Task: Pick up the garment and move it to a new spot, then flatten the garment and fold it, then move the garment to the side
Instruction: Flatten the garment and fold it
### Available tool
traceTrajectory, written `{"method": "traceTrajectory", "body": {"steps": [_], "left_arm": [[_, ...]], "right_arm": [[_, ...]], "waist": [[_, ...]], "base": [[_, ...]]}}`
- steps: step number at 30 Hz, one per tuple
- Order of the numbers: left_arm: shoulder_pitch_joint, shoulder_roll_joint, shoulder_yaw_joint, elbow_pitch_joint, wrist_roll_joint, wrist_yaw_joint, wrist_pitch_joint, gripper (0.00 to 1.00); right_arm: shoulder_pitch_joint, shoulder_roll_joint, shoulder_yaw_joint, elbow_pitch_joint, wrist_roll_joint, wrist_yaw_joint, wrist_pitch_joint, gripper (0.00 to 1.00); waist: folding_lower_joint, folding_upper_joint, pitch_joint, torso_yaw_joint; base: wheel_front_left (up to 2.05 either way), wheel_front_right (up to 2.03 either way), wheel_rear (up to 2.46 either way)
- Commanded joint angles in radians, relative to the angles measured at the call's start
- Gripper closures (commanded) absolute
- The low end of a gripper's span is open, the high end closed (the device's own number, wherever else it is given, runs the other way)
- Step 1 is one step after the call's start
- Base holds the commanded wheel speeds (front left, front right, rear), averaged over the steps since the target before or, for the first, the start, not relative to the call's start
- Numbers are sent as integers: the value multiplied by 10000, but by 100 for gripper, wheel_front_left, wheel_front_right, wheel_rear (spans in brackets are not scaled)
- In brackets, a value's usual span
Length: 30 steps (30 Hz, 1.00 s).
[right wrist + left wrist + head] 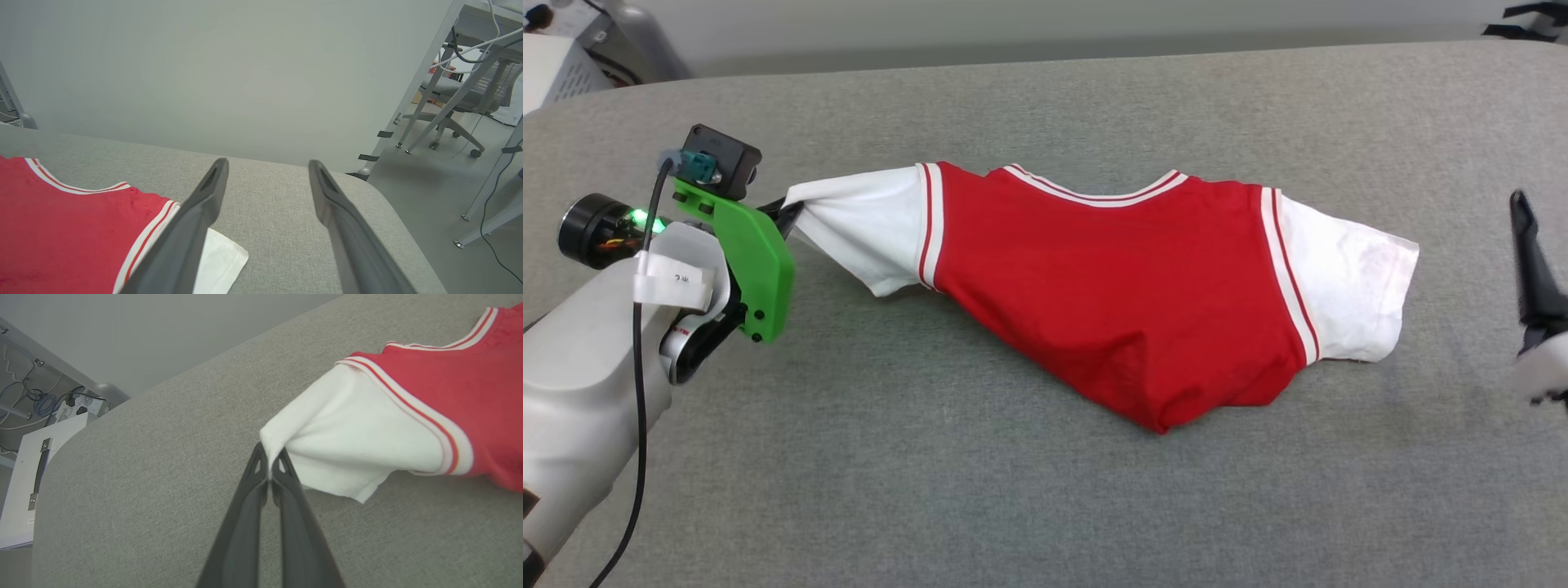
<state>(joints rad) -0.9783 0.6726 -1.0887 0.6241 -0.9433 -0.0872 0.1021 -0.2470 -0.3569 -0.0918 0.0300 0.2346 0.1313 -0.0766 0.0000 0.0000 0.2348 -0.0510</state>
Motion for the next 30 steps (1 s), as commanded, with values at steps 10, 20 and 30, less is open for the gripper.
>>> {"method": "traceTrajectory", "body": {"steps": [10, 20, 30], "left_arm": [[320, 265, 91, -1946, 99, 979, -218, 100], [2, 420, 197, -3200, 361, 1486, -214, 100], [-387, 543, 285, -3848, 658, 1745, -279, 100]], "right_arm": [[-2408, -2893, 2289, 639, 2558, -6, 5024, 0], [-3750, -3678, 3681, 2180, 4668, -6, 8876, 0], [-4859, -3026, 4284, 3876, 4533, -6, 8609, 0]], "waist": [[0, 0, 297, 634], [0, 0, 1092, 1004], [0, 0, 2026, 1280]], "base": [[0, 0, 0], [0, 0, 0], [0, 0, 0]]}}
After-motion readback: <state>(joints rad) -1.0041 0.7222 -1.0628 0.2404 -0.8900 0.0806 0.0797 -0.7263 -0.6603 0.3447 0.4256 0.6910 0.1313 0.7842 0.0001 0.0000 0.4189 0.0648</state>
